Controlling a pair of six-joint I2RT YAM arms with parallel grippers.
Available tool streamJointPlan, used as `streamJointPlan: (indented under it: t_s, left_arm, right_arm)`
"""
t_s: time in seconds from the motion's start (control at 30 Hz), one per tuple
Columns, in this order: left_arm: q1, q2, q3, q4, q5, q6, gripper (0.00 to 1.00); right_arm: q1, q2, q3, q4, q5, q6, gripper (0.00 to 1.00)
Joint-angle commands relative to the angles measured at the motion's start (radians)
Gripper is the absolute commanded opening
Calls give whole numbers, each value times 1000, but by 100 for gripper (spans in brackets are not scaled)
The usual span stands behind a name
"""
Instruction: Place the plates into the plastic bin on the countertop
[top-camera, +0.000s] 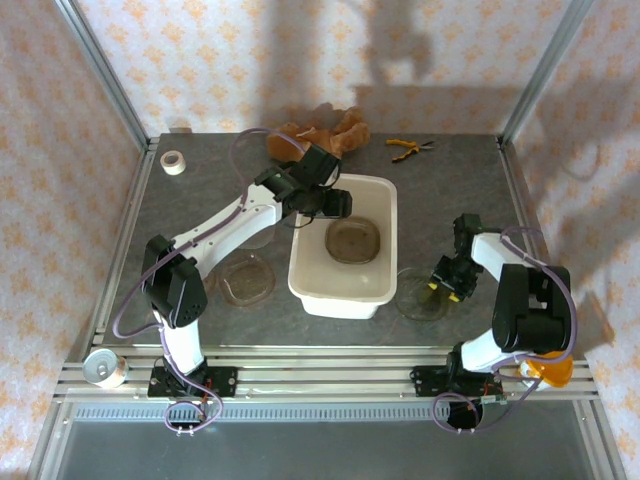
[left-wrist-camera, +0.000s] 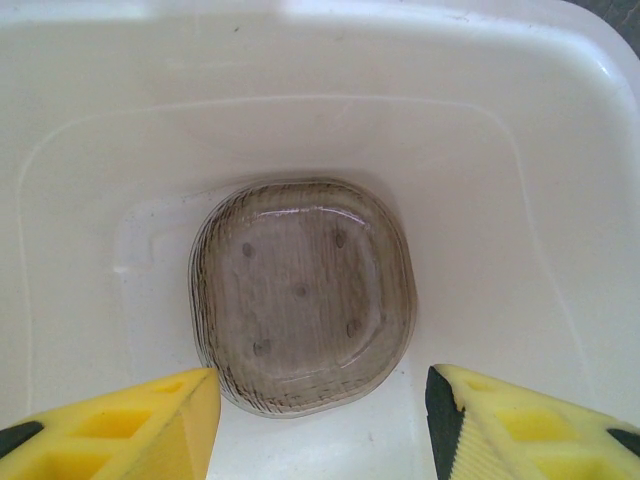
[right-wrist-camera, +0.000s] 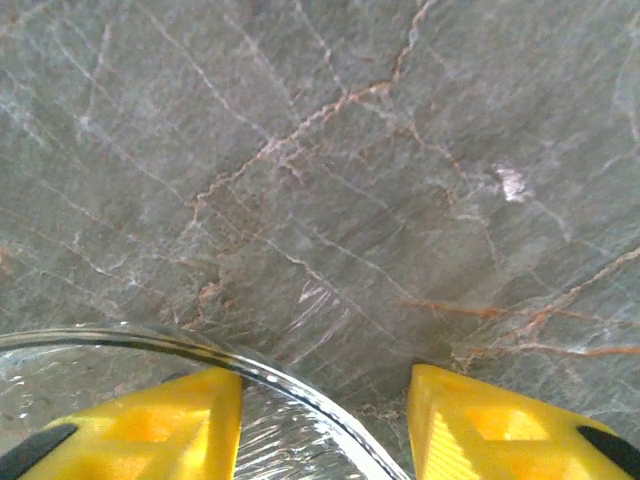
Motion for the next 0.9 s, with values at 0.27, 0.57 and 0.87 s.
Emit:
streamJointPlan:
  t_s: [0.27, 0.57, 0.87]
  left_arm:
    - [12, -89, -20, -6, -22, -5, 58]
    - [11, -79, 21, -57, -36, -7, 58]
    - [20, -37, 118, -177, -37, -9, 58]
  right_arm:
    - [29, -46, -55, 126, -100, 52, 31]
    - [32, -92, -87, 190, -115, 71, 22]
    - [37, -222, -122, 210, -73, 105, 11]
